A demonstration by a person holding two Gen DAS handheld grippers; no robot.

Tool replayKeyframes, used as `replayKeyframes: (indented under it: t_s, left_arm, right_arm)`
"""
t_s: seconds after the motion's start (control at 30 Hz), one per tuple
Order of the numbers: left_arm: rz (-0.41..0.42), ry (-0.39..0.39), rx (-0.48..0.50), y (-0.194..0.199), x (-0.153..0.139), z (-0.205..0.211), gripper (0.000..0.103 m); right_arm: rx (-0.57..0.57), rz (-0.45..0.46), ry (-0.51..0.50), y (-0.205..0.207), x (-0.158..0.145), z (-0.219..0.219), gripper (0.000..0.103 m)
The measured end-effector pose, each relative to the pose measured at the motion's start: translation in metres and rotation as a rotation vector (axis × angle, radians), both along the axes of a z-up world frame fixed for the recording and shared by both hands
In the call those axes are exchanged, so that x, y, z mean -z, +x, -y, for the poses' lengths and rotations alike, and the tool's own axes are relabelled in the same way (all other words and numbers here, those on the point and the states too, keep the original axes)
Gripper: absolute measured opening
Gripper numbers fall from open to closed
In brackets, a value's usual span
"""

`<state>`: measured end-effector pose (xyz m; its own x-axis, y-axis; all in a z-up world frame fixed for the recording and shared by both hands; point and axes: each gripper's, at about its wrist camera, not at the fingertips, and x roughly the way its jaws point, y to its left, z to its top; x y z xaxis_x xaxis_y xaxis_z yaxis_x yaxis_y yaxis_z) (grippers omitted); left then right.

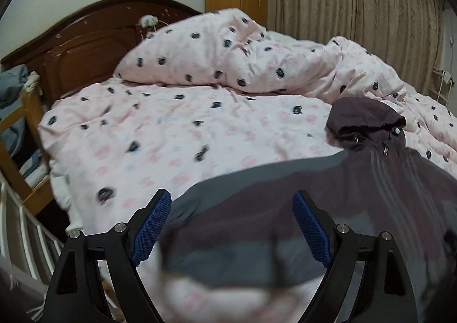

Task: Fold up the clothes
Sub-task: 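Lower the jacket flat on the duvet and open both grippers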

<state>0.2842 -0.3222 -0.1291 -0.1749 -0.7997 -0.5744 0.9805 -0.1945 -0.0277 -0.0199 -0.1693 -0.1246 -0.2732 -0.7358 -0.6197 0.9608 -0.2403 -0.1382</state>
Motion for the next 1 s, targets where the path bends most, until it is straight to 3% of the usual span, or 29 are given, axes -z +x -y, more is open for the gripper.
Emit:
replayKeyframes:
  t_s: [0.2,0.37,0.53,0.8,1.0]
  left_arm:
    - [-0.025,0.001,-0.045,0.045,0.025,-0.024,0.084]
    - [-0.039,0.038,-0.043,0.064,0.049,-0.024,0.084]
    - [-0.191,0.114,-0.056,0.082,0.064,-0.007,0.082]
    - [-0.305,0.120,0.002,0.078,0.058,-0.006,0.082]
    - [-0.377,0.157,0.032,0.074,0.056,-0.004,0.065]
  right_arm:
    - [-0.066,0.010,0.016,0.023,0.005,0.010,0.103]
    - [-0.138,-0.075,0.038,0.050,0.013,0.013,0.103]
    - [-0.171,-0.110,0.054,0.062,0.020,0.012,0.103]
    - [-0.155,-0.127,0.059,0.056,0.026,0.014,0.103]
    - [-0.139,-0.077,0.063,0.045,0.027,0.020,0.103]
